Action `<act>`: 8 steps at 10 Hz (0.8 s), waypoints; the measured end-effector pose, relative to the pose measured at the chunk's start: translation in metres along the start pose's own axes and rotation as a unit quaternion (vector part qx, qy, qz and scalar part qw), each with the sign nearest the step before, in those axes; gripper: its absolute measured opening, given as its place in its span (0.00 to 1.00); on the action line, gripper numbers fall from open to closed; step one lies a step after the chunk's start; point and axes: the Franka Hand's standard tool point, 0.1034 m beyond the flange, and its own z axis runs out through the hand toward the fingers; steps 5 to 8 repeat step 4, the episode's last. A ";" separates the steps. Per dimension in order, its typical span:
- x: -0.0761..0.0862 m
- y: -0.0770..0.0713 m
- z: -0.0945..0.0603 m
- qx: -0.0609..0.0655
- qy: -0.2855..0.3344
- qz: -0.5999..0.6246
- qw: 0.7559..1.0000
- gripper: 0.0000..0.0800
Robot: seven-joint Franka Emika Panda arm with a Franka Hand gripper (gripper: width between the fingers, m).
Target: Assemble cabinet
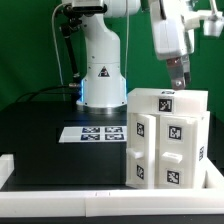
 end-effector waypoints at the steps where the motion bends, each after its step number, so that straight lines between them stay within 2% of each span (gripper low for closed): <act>1: 0.000 0.001 0.001 -0.001 0.001 -0.004 1.000 1.00; 8: -0.001 0.001 0.002 -0.002 0.000 -0.011 1.000 1.00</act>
Offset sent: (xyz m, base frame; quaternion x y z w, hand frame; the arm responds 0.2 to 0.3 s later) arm 0.0000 0.0000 0.0000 0.0000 0.0000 0.0000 1.0000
